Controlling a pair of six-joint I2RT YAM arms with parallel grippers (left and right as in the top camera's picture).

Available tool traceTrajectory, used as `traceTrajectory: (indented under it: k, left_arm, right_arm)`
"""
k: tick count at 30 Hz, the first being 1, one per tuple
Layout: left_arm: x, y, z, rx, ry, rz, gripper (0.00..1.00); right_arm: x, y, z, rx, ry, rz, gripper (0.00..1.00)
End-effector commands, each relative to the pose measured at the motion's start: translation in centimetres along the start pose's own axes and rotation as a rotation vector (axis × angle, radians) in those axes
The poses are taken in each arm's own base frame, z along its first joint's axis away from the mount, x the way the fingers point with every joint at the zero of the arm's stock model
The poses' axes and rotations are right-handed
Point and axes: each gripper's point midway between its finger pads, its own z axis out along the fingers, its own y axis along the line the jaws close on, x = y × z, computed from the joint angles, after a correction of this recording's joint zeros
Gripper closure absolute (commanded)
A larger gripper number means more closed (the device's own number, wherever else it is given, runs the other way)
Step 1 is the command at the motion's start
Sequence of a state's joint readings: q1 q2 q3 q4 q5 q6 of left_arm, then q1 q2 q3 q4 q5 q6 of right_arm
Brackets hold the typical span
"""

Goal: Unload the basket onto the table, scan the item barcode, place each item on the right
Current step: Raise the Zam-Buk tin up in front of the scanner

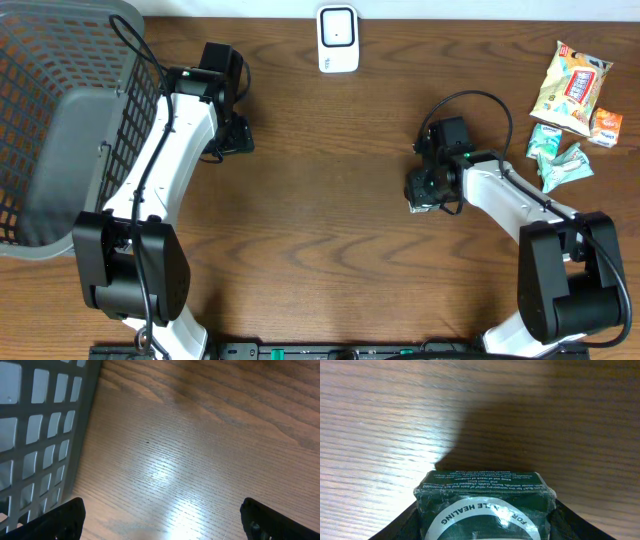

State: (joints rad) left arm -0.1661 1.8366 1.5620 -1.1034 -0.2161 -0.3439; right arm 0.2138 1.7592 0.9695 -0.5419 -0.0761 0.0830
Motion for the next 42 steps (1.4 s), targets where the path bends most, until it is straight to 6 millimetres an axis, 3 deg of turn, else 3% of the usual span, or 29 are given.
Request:
traceTrajectory:
  k: [1, 8, 13, 23, 29, 33, 39, 42]
  left_arm:
    - [0.0, 0.5, -0.2, -0.012, -0.004, -0.014, 0.02]
    - [0.0, 0.5, -0.2, -0.012, -0.004, -0.014, 0.02]
    - [0.0, 0.5, -0.2, -0.012, -0.004, -0.014, 0.02]
    - [0.0, 0.5, -0.2, -0.012, -0.004, -0.014, 0.02]
    - [0.0, 0.5, -0.2, -0.012, -0.004, -0.014, 0.02]
    - [0.0, 0.5, -0.2, -0.012, -0.004, -0.014, 0.02]
    - [0.0, 0.5, -0.2, -0.012, -0.004, -0.014, 0.02]
    - [0.0, 0.5, -0.2, -0.012, -0.004, -0.014, 0.02]
  right_arm:
    - [-2.0, 1.6, -0.9, -0.079, -0.034, 0.01, 0.46]
    - [-5.3, 2.5, -2.7, -0.117, -0.112, 0.07, 0.48]
    - [-9.1, 4.2, -4.9, -0.155, -0.218, 0.103, 0.53]
    - [-18.2, 10.6, -13.2, -0.283, -0.527, 0.055, 0.58]
    - [-22.4, 11.1, -16.9, -0.265, -0.655, 0.059, 0.59]
    - [-25.1, 11.9, -16.9, -0.276, -0.683, 0.053, 0.6]
    - [-29.9, 13.6, -14.7, -0.276, -0.719, 0.011, 0.6]
    - [-32.5, 13.5, -13.5, -0.247, -0.756, 0.02, 0.6]
